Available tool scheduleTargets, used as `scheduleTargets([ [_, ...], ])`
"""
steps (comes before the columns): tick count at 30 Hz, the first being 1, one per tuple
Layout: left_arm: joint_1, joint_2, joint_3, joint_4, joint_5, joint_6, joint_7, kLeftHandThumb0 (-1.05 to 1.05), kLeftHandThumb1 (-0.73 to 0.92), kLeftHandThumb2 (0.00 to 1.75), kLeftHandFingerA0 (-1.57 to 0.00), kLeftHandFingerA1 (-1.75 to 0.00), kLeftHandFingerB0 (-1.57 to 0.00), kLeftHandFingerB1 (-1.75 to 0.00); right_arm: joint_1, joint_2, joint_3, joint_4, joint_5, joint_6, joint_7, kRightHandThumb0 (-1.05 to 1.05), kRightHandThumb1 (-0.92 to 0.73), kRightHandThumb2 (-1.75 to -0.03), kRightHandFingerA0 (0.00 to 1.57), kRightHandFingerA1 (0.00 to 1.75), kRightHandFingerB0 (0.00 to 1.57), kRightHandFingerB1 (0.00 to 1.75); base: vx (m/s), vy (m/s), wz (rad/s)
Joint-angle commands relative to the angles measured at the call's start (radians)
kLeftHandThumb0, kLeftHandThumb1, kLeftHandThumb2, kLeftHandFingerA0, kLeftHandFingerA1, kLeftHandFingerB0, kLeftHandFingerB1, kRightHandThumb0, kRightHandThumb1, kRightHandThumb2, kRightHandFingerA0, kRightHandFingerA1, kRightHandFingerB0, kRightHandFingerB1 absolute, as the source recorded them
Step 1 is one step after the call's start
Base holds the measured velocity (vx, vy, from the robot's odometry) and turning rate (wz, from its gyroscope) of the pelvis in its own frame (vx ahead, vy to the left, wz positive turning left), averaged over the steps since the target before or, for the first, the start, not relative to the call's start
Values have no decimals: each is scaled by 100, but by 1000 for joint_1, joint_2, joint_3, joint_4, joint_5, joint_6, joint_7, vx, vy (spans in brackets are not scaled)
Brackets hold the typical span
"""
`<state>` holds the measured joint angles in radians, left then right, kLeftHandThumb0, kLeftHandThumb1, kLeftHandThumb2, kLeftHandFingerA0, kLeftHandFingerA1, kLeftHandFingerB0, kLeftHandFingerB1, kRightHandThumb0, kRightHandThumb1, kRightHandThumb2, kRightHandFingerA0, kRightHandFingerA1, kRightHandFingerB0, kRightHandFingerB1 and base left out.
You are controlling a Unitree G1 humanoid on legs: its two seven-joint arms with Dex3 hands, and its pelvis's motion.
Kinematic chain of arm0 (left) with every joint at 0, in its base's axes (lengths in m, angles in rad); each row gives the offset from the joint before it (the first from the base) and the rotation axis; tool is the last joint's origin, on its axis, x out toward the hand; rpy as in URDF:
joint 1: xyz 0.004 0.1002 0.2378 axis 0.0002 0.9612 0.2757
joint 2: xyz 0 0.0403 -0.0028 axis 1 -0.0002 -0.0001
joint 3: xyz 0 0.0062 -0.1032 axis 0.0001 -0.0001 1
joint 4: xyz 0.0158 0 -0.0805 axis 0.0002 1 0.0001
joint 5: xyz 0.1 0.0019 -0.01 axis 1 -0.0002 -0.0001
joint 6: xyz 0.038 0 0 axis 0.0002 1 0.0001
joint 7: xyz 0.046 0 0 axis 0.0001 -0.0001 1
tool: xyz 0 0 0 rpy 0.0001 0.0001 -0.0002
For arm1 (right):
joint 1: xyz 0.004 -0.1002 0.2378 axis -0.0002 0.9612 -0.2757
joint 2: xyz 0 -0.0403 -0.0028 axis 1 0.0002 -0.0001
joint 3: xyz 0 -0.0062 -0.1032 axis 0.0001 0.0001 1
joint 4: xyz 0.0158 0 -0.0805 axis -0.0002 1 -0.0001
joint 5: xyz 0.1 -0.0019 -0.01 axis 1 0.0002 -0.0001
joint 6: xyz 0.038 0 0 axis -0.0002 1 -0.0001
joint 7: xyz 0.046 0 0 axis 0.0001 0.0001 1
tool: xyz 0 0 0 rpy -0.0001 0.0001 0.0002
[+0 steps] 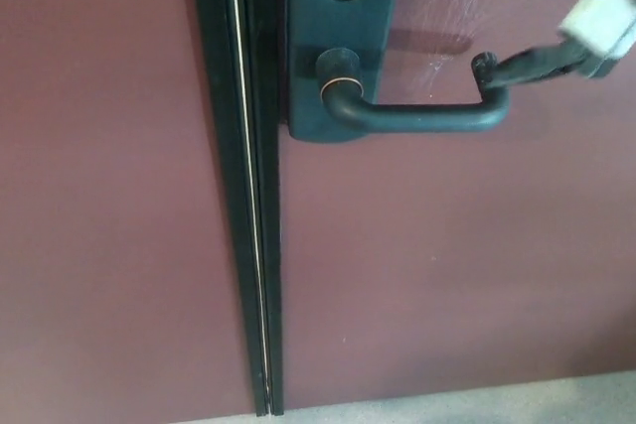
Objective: The robot walks towards the door handle and put its right hand on it and twist the handle
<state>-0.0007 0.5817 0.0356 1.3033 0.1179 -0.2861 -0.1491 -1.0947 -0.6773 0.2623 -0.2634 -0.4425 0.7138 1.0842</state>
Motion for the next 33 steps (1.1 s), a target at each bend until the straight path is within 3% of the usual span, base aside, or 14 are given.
scheduleTargets([
  [1,-11,-6,15,6,-7,23,-19,-43,46,76,-52,-55,-38,-48,-28,-147,-228,-122,206,55,150,-31,-23,-86,8,51,7,48,0,0,0],
  [5,-20,-7,18,8,-5,26,-19,-43,46,76,-52,-55,-38,-48,-20,-168,-253,-134,240,57,152,-31,-23,-86,8,51,7,48,0,0,0],
  [9,-34,-3,13,12,5,34,-16,-41,47,75,-54,-56,-38,-48,177,-349,-682,-381,394,110,346,-30,-22,-85,11,51,10,49,0,0,0],
  [10,-28,-6,10,11,7,31,-16,-33,58,57,-62,-48,-45,-37,213,-364,-765,-411,412,126,395,-61,-49,-56,27,34,27,30,0,0,0],
  [12,-16,-6,3,9,13,29,-17,-33,58,57,-61,-47,-45,-37,275,-374,-901,-459,441,157,464,-60,-49,-56,26,34,28,30,0,0,0],
  [13,-27,-8,5,10,10,35,-17,-41,47,75,-54,-56,-38,-47,335,-388,-1027,-481,469,162,510,-57,-49,-55,26,34,28,30,0,0,0],
  [17,-33,-14,6,13,8,40,-21,-41,47,75,-54,-56,-38,-47,544,-392,-1309,-509,603,156,530,-55,-50,-55,25,34,31,31,0,0,0],
  [18,-33,-14,6,14,9,39,-20,-33,58,57,-61,-47,-45,-37,591,-391,-1357,-511,630,155,530,-55,-50,-55,25,34,31,31,0,0,0],
  [20,-35,-16,5,14,10,37,-20,-34,57,57,-63,-48,-44,-37,684,-381,-1443,-502,667,142,530,-54,-50,-55,25,34,33,32,0,0,0],
  [25,-52,-36,-3,13,16,37,-17,-34,57,57,-63,-49,-44,-37,1067,-180,-1684,-481,695,8,530,-53,-50,-55,27,36,33,33,0,0,0],
  [30,-59,-55,27,9,-20,24,-38,-33,56,56,-62,-48,-45,-37,1250,110,-1601,-436,548,-186,530,-51,-50,-55,30,39,34,33,0,0,0],
  [31,-53,-56,29,4,-23,12,-39,-41,44,73,-54,-55,-38,-47,1303,170,-1537,-409,513,-258,467,-53,-50,-55,32,39,34,33,0,0,0],
  [32,-56,-58,29,3,-23,5,-37,-33,54,57,-59,-46,-44,-38,1337,206,-1483,-383,491,-307,411,-54,-51,-56,33,39,34,33,0,0,0],
  [33,-63,-57,24,-1,-17,-4,-35,-41,44,71,-50,-53,-38,-46,1384,277,-1344,-323,419,-362,277,-56,-52,-56,34,40,34,33,0,0,0],
])
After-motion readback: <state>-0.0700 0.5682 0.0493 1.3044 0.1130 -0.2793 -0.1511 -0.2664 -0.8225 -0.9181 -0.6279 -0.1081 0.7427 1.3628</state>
